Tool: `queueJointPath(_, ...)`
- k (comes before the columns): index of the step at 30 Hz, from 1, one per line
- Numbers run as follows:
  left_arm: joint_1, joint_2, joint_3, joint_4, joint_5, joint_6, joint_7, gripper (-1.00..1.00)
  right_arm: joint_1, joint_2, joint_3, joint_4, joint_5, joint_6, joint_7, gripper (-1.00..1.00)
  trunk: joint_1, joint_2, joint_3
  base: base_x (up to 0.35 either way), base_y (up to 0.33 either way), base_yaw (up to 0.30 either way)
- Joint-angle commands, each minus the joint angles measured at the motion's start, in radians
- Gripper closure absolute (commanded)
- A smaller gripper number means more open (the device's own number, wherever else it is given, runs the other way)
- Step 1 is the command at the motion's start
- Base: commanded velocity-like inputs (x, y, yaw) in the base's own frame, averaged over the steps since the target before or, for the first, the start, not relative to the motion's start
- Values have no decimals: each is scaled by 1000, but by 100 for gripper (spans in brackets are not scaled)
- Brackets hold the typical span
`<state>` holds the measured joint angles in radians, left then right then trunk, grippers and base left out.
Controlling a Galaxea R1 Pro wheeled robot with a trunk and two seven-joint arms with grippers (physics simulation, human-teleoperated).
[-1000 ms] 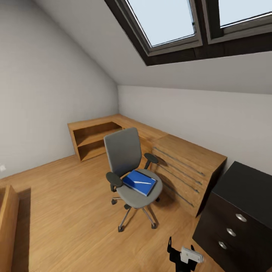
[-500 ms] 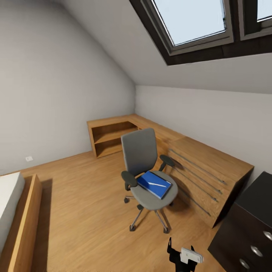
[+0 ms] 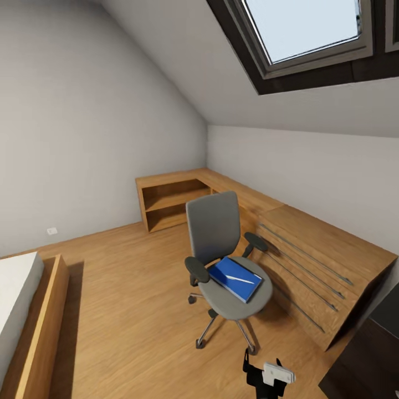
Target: In the bedroom, organize the workspace by keeping the computer under the desk, ensuring the monitor is on the desk, placing the keyboard on the desk next to the monitor, placing the mouse on the desk next to the keyboard, moving the folder from the swivel chair onto the desk next to the mouse, stacking the notebook on top of the folder with the pen on top of the notebook, and positioning the swivel chair next to the desk.
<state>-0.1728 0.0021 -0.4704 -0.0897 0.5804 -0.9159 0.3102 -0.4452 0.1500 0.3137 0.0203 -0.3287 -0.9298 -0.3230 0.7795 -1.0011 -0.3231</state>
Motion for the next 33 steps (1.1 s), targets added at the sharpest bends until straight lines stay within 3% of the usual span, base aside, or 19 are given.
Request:
queueJointPath(1,-1,1,-8,-1,3,-1,8,-100,-1,1,9,2,-4,-1,-1,-100,0,-1,-1,15,0,1)
queueJointPath(8,-1,1,-8,-1,3,2,9,-100,-1,2,10,2,-3,2,33,-100,0,-1,-1,106,0,0)
queueJointPath(11,-1,1,-8,-1,3,42,9,-100,-1,2,10,3,-3,2,41,-100,0,-1,-1,298,0,0)
queueJointPath(33,-1,1,-9,-1,3,79,9,-100,-1,10,13,3,-4,2,42,-100,0,-1,0,325,-16,10)
